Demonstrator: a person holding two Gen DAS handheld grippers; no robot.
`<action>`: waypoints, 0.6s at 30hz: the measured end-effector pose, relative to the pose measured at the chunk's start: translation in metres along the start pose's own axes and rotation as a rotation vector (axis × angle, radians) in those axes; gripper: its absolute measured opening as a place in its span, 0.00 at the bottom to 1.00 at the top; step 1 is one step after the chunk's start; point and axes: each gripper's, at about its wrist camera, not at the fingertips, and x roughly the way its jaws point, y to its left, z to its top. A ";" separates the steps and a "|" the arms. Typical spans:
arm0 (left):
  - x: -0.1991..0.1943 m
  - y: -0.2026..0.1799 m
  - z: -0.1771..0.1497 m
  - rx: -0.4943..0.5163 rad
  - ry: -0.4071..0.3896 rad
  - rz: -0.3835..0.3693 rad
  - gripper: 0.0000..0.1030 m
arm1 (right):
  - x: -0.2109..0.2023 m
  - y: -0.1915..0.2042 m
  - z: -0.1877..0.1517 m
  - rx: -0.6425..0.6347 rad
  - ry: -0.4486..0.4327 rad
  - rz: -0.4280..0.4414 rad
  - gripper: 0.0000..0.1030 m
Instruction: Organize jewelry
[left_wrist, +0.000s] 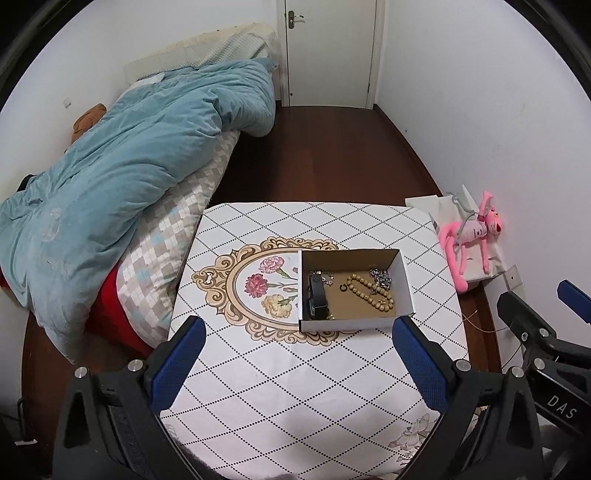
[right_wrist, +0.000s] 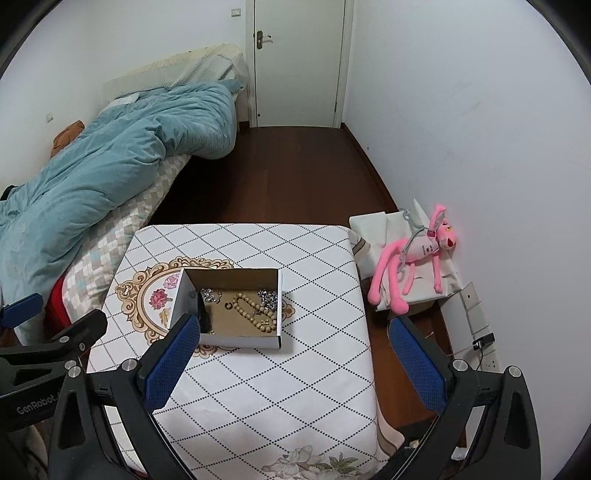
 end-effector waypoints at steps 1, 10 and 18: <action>0.000 0.000 0.000 0.001 0.001 0.000 1.00 | 0.001 0.000 0.000 0.001 0.003 0.002 1.00; 0.005 0.000 -0.001 0.007 0.013 0.006 1.00 | 0.009 -0.002 -0.001 -0.003 0.030 0.003 1.00; 0.005 0.001 -0.003 0.013 0.014 0.009 1.00 | 0.012 -0.001 -0.004 -0.018 0.048 0.002 1.00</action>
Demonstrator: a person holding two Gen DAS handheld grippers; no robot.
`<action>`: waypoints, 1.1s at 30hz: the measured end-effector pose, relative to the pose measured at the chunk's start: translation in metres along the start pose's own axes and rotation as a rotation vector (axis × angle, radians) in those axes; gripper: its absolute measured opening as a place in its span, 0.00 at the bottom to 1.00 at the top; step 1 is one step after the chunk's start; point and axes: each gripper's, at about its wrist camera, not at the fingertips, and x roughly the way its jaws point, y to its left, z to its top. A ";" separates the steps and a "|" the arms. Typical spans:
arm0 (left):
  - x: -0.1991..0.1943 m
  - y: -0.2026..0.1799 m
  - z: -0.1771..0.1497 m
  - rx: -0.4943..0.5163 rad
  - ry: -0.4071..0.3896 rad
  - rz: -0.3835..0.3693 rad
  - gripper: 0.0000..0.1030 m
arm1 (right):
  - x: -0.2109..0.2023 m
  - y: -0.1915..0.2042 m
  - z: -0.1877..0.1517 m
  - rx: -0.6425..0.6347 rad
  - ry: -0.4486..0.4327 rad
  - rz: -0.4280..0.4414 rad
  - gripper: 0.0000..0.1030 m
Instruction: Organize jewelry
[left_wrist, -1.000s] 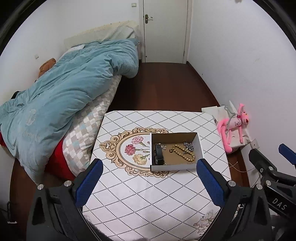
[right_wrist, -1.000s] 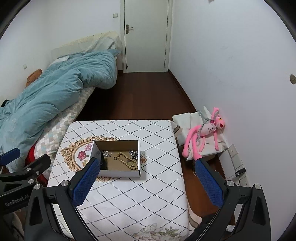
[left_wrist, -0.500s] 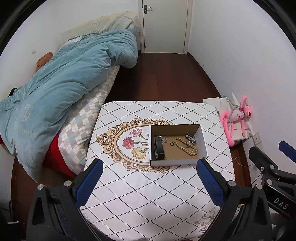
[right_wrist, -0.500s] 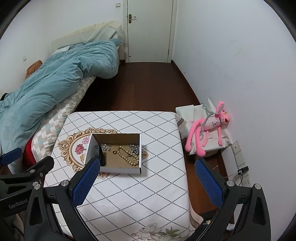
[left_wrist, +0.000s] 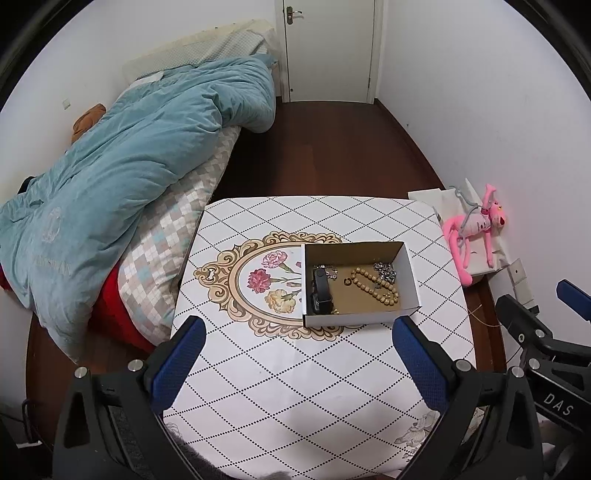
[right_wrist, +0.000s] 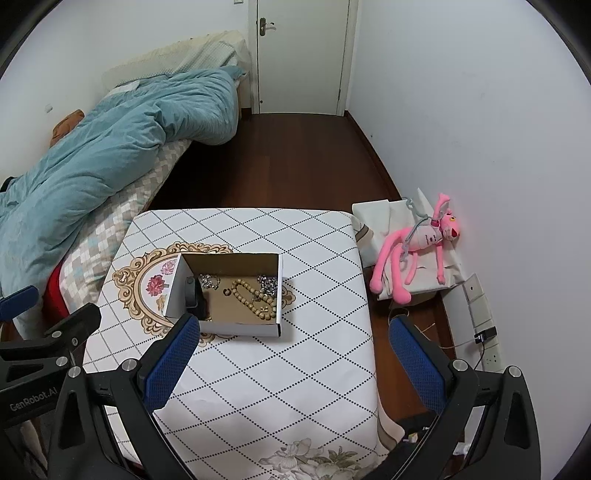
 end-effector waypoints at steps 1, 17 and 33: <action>0.000 0.000 0.000 0.000 -0.001 -0.001 1.00 | 0.000 0.000 0.000 0.000 0.001 0.000 1.00; -0.003 0.002 -0.002 -0.003 -0.002 0.000 1.00 | -0.001 -0.001 0.001 -0.004 0.003 0.001 1.00; -0.002 0.003 -0.003 0.001 0.004 0.000 1.00 | -0.001 -0.002 -0.002 -0.004 0.014 -0.007 1.00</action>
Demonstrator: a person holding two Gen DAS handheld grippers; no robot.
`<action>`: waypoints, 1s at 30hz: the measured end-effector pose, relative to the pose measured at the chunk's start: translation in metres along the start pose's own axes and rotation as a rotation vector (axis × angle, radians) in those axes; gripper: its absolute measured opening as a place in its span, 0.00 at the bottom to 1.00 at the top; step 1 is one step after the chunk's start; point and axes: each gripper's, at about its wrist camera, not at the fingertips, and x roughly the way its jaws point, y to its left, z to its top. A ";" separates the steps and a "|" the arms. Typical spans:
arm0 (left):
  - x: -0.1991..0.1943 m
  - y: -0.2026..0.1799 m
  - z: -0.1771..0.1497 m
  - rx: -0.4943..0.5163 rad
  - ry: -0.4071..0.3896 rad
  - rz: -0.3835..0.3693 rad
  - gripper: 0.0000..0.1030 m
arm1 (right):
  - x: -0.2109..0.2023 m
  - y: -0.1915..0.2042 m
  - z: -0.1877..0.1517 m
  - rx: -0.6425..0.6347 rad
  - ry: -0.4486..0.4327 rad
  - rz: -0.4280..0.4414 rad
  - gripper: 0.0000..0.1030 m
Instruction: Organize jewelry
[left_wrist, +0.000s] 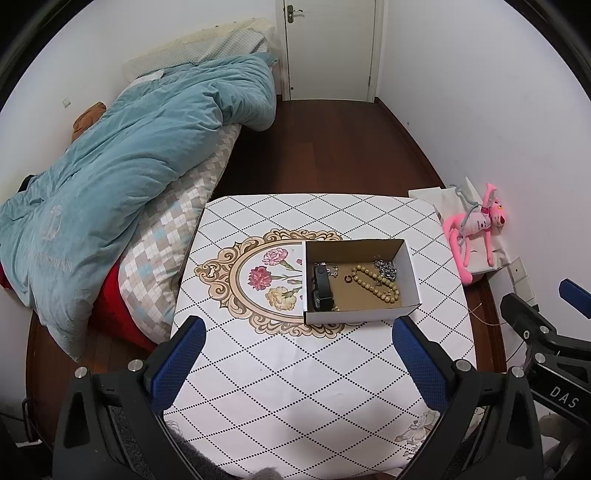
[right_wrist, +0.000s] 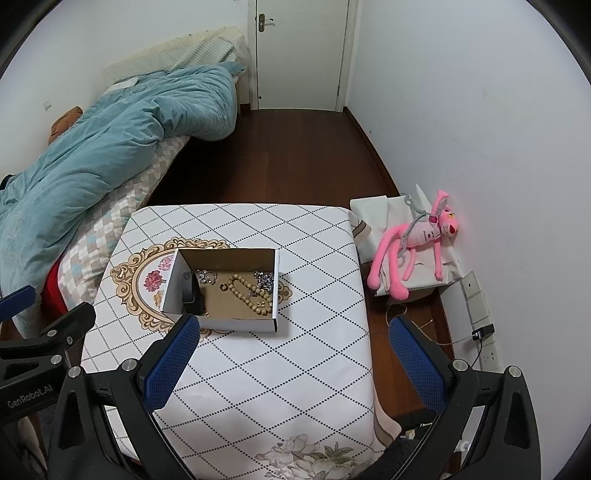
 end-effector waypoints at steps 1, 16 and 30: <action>0.000 0.000 0.000 0.001 0.001 -0.001 1.00 | 0.000 0.000 0.000 -0.001 0.001 -0.001 1.00; 0.001 0.002 -0.002 -0.005 0.004 0.000 1.00 | 0.002 0.001 0.000 -0.012 0.012 0.001 1.00; 0.003 0.004 -0.006 -0.004 0.005 -0.002 1.00 | 0.002 0.001 -0.002 -0.013 0.017 0.003 1.00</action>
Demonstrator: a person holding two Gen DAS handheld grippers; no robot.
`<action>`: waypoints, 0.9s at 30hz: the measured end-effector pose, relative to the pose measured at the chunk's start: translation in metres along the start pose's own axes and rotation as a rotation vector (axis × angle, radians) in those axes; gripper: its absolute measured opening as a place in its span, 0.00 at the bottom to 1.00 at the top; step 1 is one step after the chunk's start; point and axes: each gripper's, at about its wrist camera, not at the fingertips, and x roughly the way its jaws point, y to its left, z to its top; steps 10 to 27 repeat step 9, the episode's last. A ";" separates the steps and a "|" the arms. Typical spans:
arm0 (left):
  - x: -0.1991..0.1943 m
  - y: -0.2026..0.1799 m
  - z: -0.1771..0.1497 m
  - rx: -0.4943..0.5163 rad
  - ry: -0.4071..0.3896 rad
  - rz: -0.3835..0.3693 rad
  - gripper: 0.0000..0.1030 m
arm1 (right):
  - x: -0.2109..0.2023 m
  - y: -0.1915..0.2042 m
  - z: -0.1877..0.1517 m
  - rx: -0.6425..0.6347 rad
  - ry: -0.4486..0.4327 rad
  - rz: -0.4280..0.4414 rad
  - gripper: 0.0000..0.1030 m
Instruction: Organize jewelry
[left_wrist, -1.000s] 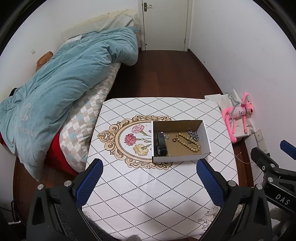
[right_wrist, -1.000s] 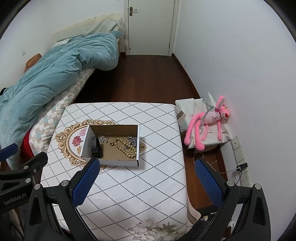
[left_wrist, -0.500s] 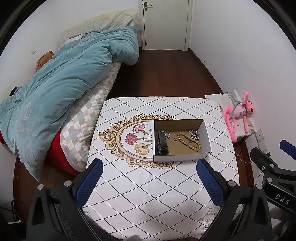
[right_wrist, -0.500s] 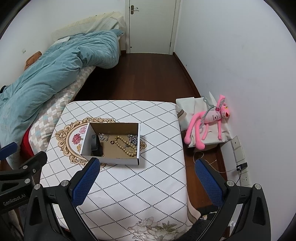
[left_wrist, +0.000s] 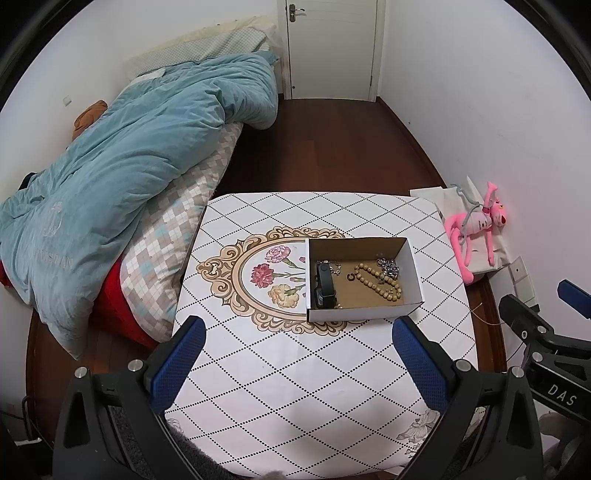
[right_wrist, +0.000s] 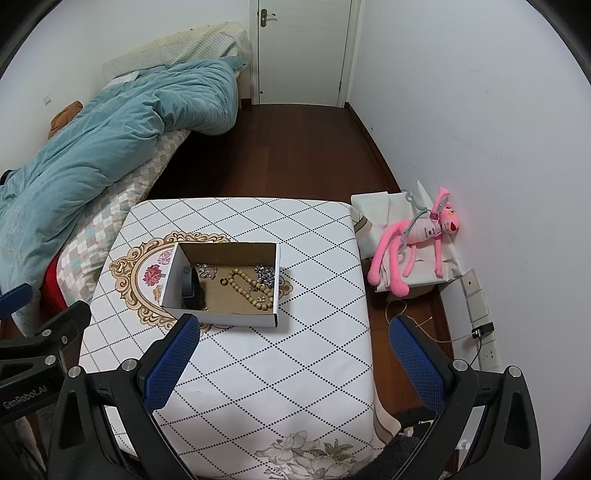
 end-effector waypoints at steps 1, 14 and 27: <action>0.000 0.000 0.000 0.001 0.001 -0.001 1.00 | 0.000 -0.001 0.000 0.000 0.001 -0.003 1.00; -0.002 0.001 0.000 -0.003 0.002 -0.008 1.00 | 0.002 0.000 0.001 0.002 0.007 -0.002 1.00; -0.002 0.001 0.000 -0.003 0.002 -0.008 1.00 | 0.002 0.000 0.001 0.002 0.007 -0.002 1.00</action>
